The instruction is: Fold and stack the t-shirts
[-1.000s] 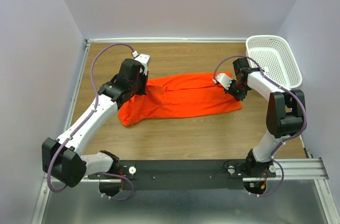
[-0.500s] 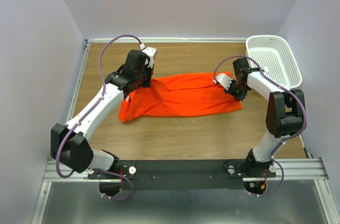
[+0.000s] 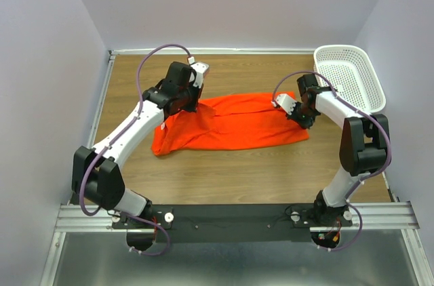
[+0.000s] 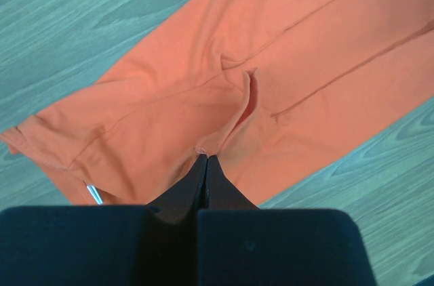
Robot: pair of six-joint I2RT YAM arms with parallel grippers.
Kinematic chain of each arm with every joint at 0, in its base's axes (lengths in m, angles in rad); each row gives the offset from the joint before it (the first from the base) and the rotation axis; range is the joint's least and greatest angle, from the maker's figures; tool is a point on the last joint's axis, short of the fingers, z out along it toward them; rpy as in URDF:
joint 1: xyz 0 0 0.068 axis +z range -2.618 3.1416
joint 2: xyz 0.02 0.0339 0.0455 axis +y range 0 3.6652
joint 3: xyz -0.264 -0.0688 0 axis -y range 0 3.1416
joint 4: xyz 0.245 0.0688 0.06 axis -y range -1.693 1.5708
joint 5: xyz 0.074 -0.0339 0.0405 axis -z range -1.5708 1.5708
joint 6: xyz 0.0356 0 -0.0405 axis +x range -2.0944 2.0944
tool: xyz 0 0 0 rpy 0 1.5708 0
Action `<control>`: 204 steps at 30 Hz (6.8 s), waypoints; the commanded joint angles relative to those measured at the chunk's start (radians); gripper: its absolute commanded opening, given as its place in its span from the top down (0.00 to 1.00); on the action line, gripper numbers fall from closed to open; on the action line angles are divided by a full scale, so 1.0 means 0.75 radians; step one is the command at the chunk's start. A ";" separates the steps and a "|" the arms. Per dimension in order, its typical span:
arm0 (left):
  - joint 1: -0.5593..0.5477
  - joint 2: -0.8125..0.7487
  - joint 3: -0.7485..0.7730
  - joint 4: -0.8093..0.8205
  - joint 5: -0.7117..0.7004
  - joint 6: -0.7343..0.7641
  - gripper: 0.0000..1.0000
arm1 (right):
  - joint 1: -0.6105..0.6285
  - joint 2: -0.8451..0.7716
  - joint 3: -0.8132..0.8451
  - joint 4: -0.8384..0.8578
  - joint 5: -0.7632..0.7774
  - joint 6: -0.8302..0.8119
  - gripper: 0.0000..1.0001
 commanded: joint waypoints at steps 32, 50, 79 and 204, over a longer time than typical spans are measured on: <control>-0.012 0.275 0.221 0.026 0.140 0.190 1.00 | -0.011 0.030 0.019 0.006 -0.025 0.024 0.92; -0.012 0.445 0.339 0.017 0.104 0.231 1.00 | -0.013 0.046 0.027 0.006 -0.033 0.022 0.91; -0.014 0.228 0.311 0.283 -0.562 0.016 0.25 | -0.013 0.020 0.025 0.004 -0.035 0.028 0.75; 0.013 -1.365 -0.771 0.537 -0.416 -0.233 0.05 | 0.540 0.813 1.255 -0.107 -0.662 0.781 0.99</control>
